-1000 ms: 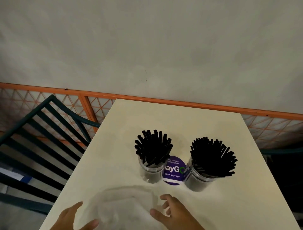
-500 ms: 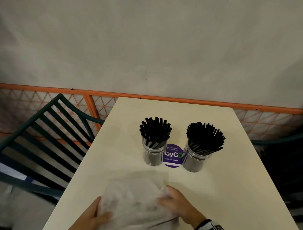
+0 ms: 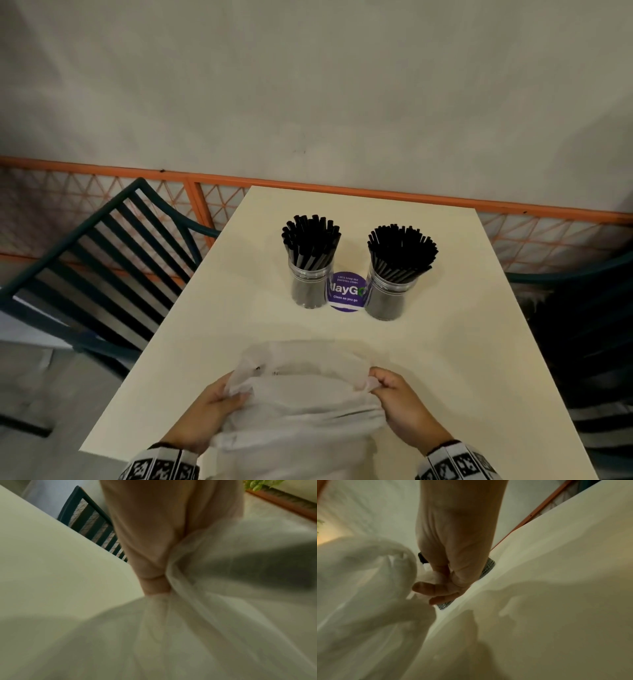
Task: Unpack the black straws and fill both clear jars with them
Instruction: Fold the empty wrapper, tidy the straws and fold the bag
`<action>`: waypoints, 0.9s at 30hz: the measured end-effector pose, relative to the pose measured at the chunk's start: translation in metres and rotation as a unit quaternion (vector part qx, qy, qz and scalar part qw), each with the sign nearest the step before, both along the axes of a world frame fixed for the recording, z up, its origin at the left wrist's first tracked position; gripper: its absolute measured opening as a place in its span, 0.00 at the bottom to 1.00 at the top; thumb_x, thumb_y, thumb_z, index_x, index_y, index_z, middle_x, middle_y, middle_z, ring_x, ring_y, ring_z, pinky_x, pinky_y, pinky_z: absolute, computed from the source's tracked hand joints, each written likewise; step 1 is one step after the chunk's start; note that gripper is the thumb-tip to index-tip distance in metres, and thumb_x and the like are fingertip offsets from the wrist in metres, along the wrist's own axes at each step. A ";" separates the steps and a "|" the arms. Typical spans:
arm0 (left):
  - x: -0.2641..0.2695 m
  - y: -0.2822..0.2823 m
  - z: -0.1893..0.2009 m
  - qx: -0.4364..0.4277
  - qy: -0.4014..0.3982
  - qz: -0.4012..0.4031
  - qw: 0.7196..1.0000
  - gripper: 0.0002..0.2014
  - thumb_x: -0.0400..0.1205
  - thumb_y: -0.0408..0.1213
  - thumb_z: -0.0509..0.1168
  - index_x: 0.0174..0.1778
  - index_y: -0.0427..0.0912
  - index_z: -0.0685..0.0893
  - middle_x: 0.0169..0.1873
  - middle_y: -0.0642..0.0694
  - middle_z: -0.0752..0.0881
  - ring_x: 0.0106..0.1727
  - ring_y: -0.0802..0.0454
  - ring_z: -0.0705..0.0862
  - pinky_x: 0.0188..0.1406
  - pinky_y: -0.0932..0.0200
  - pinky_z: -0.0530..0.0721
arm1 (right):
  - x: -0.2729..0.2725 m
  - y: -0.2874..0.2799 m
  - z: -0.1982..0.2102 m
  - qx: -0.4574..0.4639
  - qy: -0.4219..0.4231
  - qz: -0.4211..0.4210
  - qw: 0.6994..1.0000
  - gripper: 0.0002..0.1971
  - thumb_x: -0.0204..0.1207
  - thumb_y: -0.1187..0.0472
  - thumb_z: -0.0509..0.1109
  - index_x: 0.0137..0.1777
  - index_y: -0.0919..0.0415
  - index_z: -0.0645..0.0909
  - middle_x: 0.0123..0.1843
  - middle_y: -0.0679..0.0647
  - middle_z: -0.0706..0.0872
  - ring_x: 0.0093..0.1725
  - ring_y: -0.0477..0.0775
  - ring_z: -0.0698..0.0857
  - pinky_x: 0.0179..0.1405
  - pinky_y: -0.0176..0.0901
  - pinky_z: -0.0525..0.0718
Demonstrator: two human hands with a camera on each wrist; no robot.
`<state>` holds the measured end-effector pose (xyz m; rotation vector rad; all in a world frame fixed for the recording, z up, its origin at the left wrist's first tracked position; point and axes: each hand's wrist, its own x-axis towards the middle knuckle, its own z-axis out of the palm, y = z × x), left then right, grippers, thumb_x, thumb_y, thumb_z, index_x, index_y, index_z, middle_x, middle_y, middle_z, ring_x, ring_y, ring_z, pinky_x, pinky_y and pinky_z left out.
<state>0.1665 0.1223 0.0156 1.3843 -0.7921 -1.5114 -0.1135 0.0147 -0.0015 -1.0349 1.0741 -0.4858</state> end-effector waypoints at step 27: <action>0.067 0.014 0.061 -0.034 -0.268 -0.306 0.913 0.27 0.67 0.51 0.71 0.63 0.71 0.75 0.71 0.68 0.64 0.72 0.75 0.61 0.69 0.69 0.61 | 0.034 0.028 0.037 -0.166 0.116 0.168 0.965 0.09 0.75 0.65 0.71 0.47 0.48 0.79 0.49 0.46 0.83 0.50 0.43 0.81 0.52 0.35 0.78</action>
